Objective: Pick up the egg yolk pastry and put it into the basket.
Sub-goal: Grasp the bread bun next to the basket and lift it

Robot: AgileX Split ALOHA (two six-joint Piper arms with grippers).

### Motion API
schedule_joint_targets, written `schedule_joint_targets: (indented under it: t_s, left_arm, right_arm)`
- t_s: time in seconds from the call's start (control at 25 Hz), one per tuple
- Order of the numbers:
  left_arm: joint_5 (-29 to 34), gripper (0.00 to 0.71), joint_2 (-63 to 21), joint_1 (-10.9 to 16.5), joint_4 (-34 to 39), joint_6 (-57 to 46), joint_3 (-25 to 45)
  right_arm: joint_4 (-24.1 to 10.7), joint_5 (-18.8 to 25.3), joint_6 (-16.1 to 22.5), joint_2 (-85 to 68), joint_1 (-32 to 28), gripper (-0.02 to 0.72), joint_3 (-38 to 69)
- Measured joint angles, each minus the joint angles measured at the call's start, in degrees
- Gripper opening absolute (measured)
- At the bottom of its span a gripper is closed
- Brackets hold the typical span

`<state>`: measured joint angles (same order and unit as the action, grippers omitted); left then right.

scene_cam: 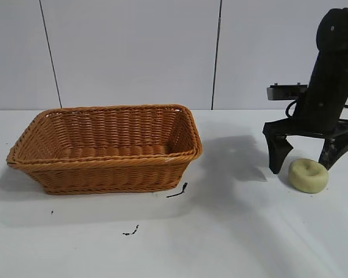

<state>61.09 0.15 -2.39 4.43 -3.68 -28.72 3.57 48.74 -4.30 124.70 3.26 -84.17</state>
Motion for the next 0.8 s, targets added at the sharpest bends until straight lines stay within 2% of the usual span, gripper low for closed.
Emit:
schedule_joint_targets:
  t_s: [0.12,0.2,0.28,0.4,0.52,0.64,0.8]
  left_arm:
    - [0.00,0.696,0.00,0.00,0.00,0.00,0.00]
    - [0.00,0.696,0.00,0.00,0.00,0.00,0.00]
    - [0.00,0.696,0.00,0.00,0.00,0.00,0.00]
    - [0.00,0.696,0.00,0.00,0.00,0.00,0.00]
    - [0.00,0.696,0.00,0.00,0.00,0.00,0.00]
    - [0.00,0.696,0.00,0.00,0.00,0.00,0.00]
    - [0.00,0.696,0.00,0.00,0.00,0.00,0.00]
  right_arm:
    - [0.00,0.71,-0.47,0.41,0.00,0.678,0.00]
    - [0.00,0.71,-0.45,0.41,0.00,0.646,0.00]
    - [0.11,0.71,-0.50,0.41,0.00,0.577,0.00]
    - [-0.06,0.77,-0.50,0.41,0.00,0.400,0.00]
    - [-0.06,0.80,-0.56,0.41,0.00,0.278,0.00]
    - [-0.01,0.80,-0.73,0.32,0.00,0.244,0.00]
    - [0.04,0.66,-0.93,-0.37,0.00,0.235,0.00]
